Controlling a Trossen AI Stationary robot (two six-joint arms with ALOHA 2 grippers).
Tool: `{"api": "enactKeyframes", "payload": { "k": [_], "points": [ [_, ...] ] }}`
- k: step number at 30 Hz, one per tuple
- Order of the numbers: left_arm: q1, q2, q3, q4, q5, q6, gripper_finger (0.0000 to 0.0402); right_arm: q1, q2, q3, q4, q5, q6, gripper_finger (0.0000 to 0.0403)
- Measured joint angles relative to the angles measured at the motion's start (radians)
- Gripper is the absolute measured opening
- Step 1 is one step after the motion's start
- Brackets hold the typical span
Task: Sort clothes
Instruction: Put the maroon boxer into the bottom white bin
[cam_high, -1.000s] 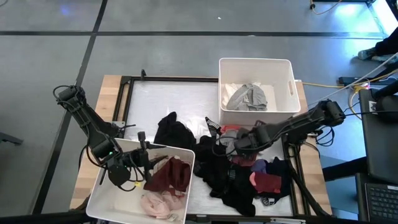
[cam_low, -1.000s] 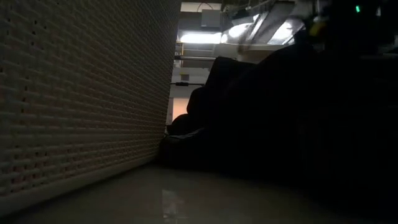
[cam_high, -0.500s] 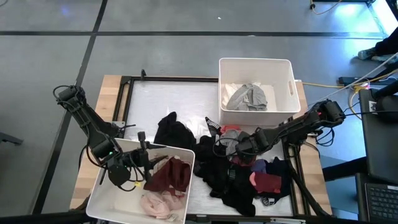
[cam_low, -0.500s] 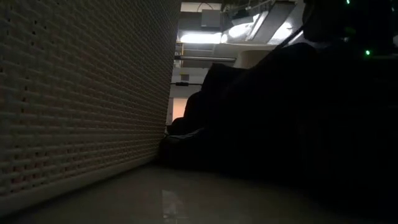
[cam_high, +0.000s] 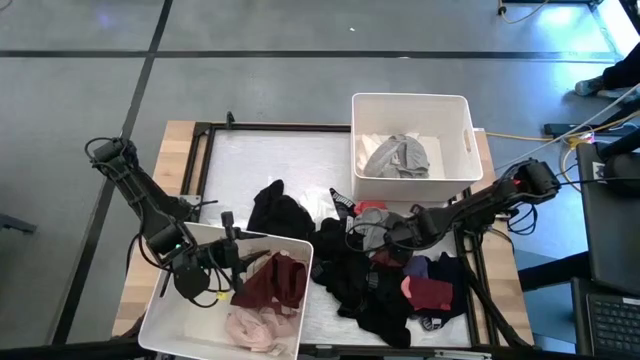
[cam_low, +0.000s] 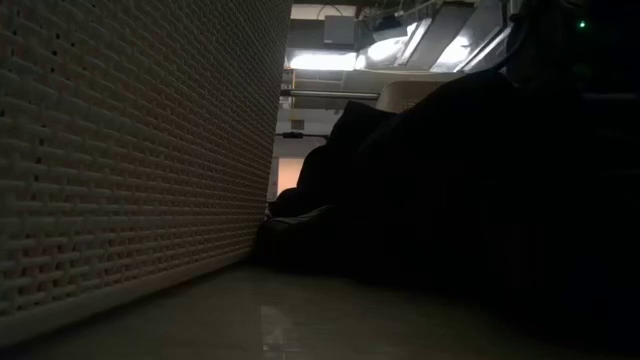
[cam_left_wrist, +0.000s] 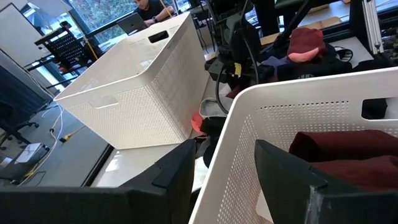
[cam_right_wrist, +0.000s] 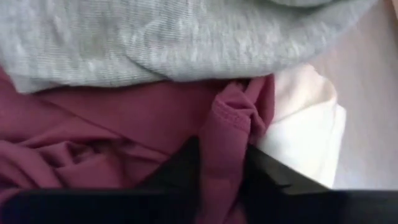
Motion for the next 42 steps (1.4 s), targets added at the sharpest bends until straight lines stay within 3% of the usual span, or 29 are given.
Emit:
{"api": "enactKeyframes", "payload": {
  "k": [3, 5, 10, 19, 24, 31, 42],
  "points": [
    [0.0, 0.0, 0.0, 0.0, 0.0, 0.0, 0.0156, 0.0, 0.005, 0.015, -0.016, 0.015, -0.036, 0.0027],
    [0.0, 0.0, 0.0, 0.0, 0.0, 0.0, 0.0156, 0.0, 0.008, 0.04, -0.044, 0.023, -0.039, 0.0015],
    [0.0, 0.0, 0.0, 0.0, 0.0, 0.0, 0.0156, 0.0, 0.013, 0.134, -0.174, 0.077, -0.078, 0.0038],
    [0.0, 0.0, 0.0, 0.0, 0.0, 0.0, 0.0156, 0.0, 0.011, 0.378, -0.315, 0.132, -0.193, 0.0014],
    [0.0, 0.0, 0.0, 0.0, 0.0, 0.0, 0.0156, 0.013, 0.01, 0.521, -0.338, 0.151, -0.274, 0.003],
    [0.0, 0.0, 0.0, 0.0, 0.0, 0.0, 0.0156, 0.056, 0.01, 0.705, -0.358, 0.202, -0.369, 0.002],
    [0.0, 0.0, 0.0, 0.0, 0.0, 0.0, 0.0156, 0.1, 0.008, 0.872, -0.284, 0.299, -0.541, 0.003]
  ]
}}
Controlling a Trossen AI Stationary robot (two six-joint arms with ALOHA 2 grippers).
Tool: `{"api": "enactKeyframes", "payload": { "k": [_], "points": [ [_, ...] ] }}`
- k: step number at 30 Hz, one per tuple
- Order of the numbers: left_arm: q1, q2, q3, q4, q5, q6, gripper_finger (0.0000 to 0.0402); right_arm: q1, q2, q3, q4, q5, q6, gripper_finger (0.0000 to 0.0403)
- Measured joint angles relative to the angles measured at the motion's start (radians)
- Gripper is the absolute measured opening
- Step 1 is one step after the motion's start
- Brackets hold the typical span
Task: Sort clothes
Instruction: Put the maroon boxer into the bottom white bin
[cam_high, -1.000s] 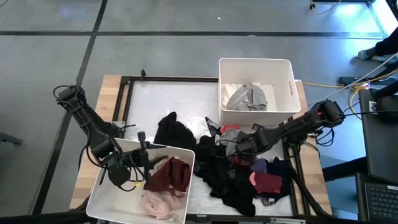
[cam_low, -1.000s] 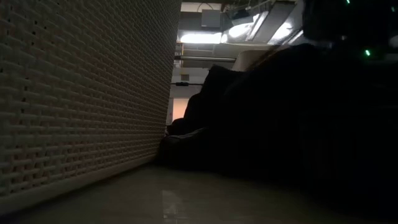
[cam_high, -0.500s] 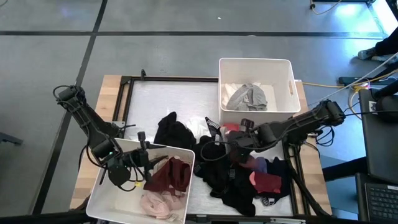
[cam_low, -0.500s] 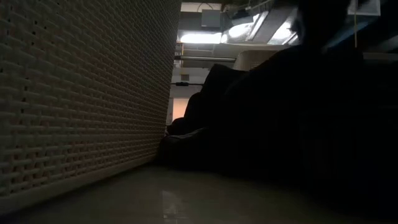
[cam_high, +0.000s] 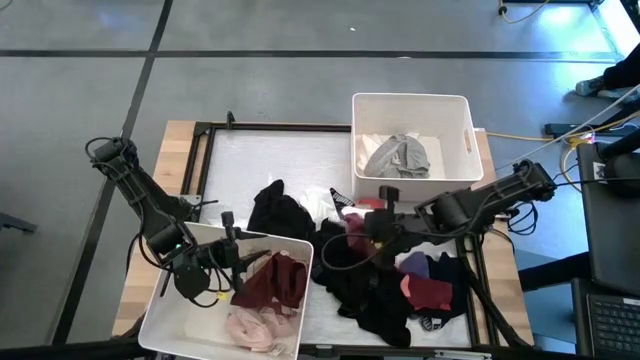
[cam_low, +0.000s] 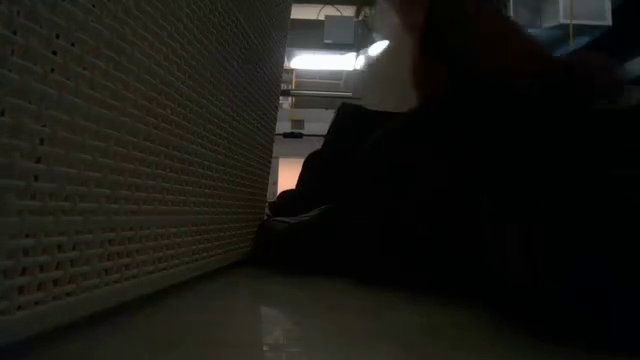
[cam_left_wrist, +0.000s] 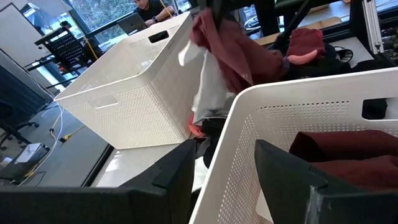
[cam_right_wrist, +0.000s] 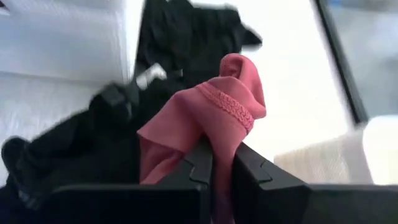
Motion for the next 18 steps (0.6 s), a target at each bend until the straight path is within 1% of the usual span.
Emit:
{"api": "enactKeyframes", "payload": {
  "k": [7, 10, 14, 18],
  "points": [
    [0.0, 0.0, 0.0, 0.0, 0.0, 0.0, 0.0156, 0.001, 0.0, 0.007, 0.244, -0.053, -0.242, 0.0031],
    [0.0, 0.0, 0.0, 0.0, 0.0, 0.0, 0.0156, 0.001, 0.0, 0.007, 0.318, -0.081, -0.308, 0.0031],
    [0.011, 0.0, 0.0, 0.005, 0.0, 0.0, 0.0156, 0.0, 0.0, 0.007, 0.352, -0.086, -0.335, 0.0032],
    [0.034, 0.0, 0.0, 0.004, 0.002, -0.01, 0.0156, -0.002, 0.002, -0.004, 0.316, -0.087, -0.301, 0.0032]
  ]
}}
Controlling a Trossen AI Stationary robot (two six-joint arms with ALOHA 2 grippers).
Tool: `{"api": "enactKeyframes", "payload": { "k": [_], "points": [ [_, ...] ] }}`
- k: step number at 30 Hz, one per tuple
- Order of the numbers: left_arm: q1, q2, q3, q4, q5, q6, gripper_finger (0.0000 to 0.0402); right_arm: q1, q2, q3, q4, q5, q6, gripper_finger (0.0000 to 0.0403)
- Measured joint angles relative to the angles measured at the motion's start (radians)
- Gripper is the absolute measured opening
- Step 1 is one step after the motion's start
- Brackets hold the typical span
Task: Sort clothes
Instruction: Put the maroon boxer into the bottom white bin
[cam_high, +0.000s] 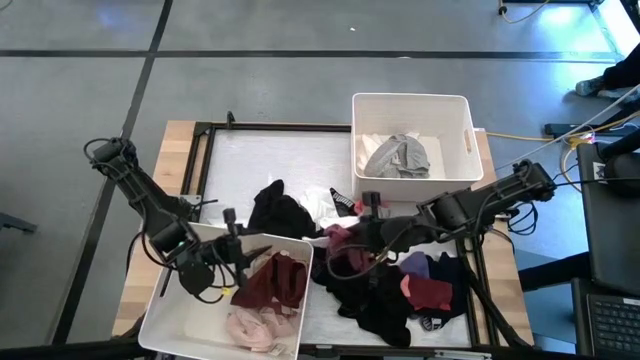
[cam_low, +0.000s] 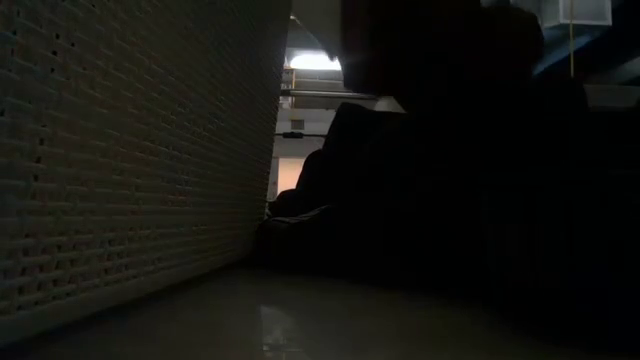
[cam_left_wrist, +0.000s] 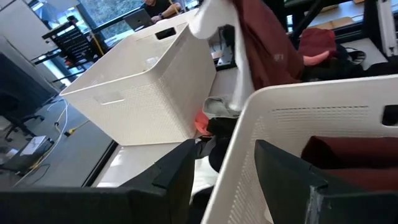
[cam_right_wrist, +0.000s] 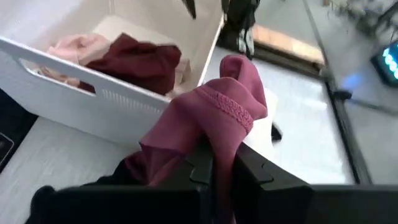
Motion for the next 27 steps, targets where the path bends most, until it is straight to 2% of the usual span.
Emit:
{"api": "enactKeyframes", "payload": {
  "k": [5, 11, 18, 23, 27],
  "points": [
    [0.012, 0.0, 0.0, -0.004, 0.011, -0.002, 0.0156, 0.0, 0.004, -0.072, -0.105, -0.055, 0.189, 0.0032],
    [0.012, 0.0, 0.0, -0.004, 0.011, -0.002, 0.0156, 0.0, 0.004, -0.245, -0.108, -0.098, 0.425, 0.0036],
    [0.012, 0.0, 0.0, -0.003, 0.011, -0.001, 0.0156, -0.064, 0.004, -0.429, 0.086, 0.018, 0.422, 0.0074],
    [0.012, 0.0, 0.0, -0.004, 0.011, 0.0, 0.0156, -0.135, 0.004, -0.415, 0.064, -0.002, 0.371, 0.0139],
    [0.011, 0.0, 0.0, -0.004, 0.011, -0.001, 0.0156, -0.146, 0.003, -0.275, -0.16, -0.131, 0.38, 0.0187]
  ]
}}
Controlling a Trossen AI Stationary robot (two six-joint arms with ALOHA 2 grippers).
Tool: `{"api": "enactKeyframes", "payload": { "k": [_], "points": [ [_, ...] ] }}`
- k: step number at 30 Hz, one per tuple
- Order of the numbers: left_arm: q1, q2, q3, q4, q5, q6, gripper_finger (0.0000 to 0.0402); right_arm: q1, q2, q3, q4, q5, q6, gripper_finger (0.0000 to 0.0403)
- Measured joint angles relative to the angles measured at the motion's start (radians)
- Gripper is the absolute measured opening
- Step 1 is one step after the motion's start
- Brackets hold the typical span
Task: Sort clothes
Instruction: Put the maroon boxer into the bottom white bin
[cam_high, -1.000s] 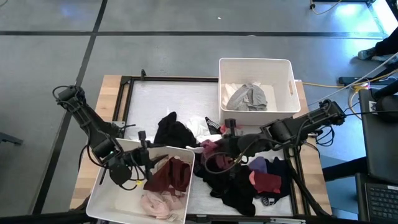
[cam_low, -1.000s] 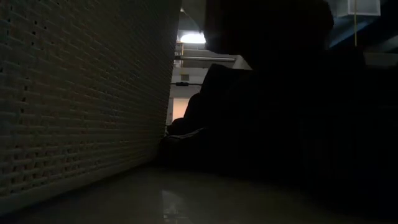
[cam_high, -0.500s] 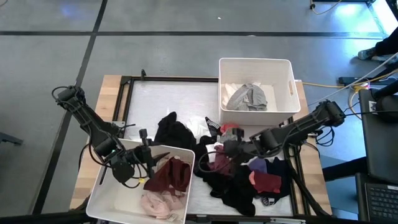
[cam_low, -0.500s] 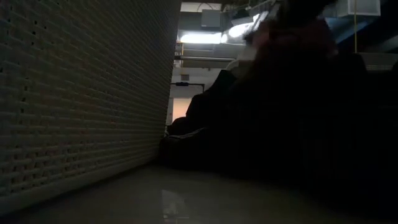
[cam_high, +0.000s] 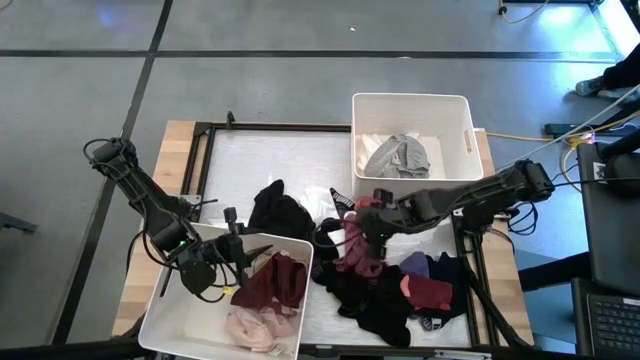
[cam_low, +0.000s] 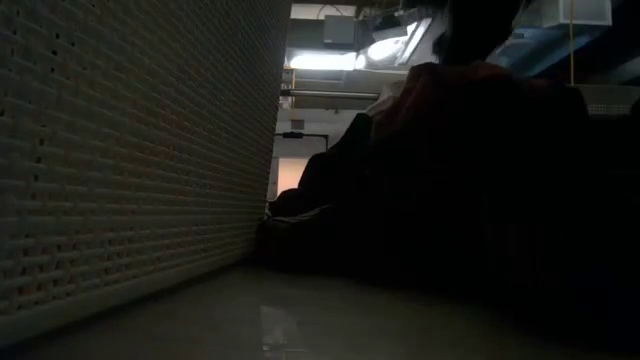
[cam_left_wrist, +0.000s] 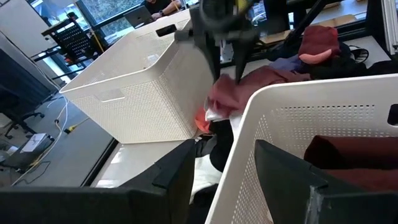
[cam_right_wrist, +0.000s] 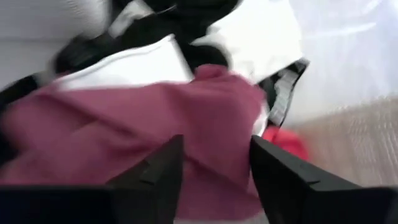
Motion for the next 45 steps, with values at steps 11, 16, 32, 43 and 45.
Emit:
{"api": "enactKeyframes", "payload": {
  "k": [11, 16, 32, 43, 45],
  "points": [
    [0.0, 0.0, 0.0, -0.005, 0.0, -0.015, 0.0156, 0.202, 0.005, 0.147, -0.062, -0.03, 0.084, 0.0222],
    [0.0, 0.0, 0.0, -0.005, 0.0, -0.013, 0.0156, 0.292, 0.037, 0.043, 0.082, 0.137, 0.013, 0.0222],
    [0.0, 0.0, 0.0, -0.004, 0.0, -0.013, 0.0156, 0.3, 0.11, -0.051, 0.142, 0.301, -0.123, 0.0099],
    [0.0, 0.0, 0.0, -0.004, 0.0, -0.013, 0.0156, 0.302, 0.11, 0.093, 0.029, 0.345, -0.179, 0.0034],
    [0.0, 0.0, 0.0, -0.004, 0.0, -0.012, 0.0156, 0.302, 0.11, 0.163, -0.019, 0.346, -0.179, 0.0023]
  ]
}}
